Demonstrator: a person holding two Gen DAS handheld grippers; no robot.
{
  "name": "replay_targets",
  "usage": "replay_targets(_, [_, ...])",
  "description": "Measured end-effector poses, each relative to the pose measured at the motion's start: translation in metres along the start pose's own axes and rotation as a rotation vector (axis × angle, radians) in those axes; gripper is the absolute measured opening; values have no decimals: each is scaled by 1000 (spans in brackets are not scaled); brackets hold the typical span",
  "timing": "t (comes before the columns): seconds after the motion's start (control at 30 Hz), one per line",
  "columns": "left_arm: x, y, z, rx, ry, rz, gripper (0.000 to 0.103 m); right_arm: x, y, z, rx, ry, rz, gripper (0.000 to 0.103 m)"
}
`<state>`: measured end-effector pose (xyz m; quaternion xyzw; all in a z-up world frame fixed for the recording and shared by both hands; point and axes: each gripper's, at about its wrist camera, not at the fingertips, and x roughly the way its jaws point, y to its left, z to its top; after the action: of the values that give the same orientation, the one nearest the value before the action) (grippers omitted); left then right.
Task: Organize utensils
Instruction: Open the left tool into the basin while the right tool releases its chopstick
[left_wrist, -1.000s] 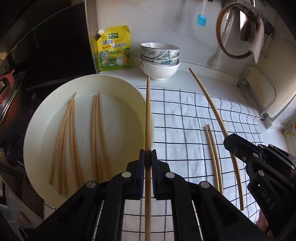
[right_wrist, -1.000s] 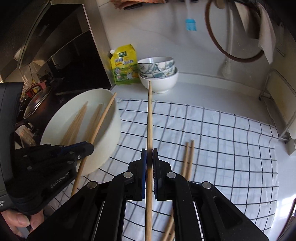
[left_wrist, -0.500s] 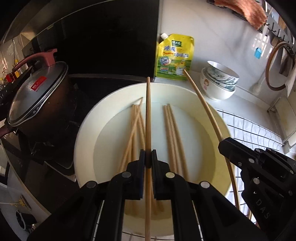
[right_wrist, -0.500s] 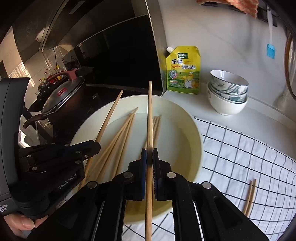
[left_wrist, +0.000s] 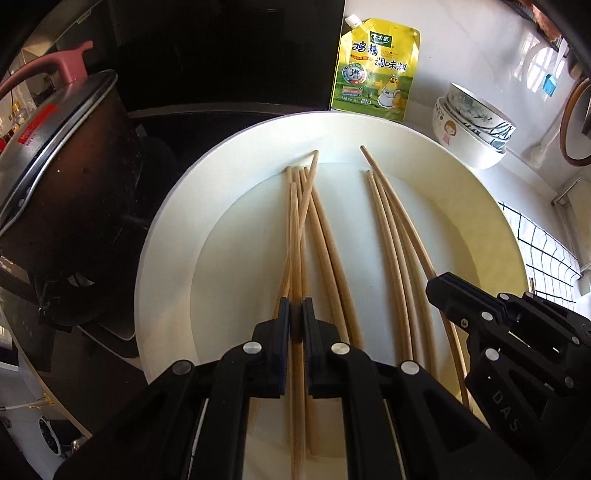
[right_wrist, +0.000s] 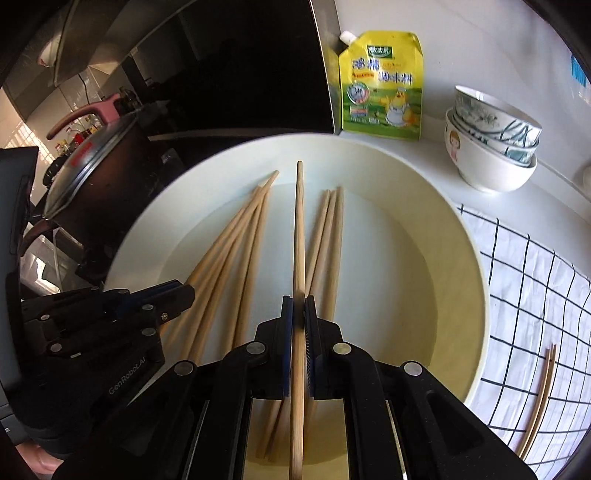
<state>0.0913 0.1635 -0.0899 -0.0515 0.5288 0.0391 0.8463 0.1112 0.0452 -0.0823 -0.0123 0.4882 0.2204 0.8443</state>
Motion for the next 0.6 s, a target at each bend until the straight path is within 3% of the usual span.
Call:
replay_targets(0.13, [3, 0, 1, 1, 7, -11, 12, 4, -3, -1, 9, 25, -18, 7])
replay_targets(0.43, [-13, -1, -5, -2, -24, 6, 64, -16, -9, -8, 25, -20, -39, 15])
replay_targets(0.6, [-27, -3, -11, -4, -50, 17, 65, -33, -14, -17, 35, -46, -46, 17])
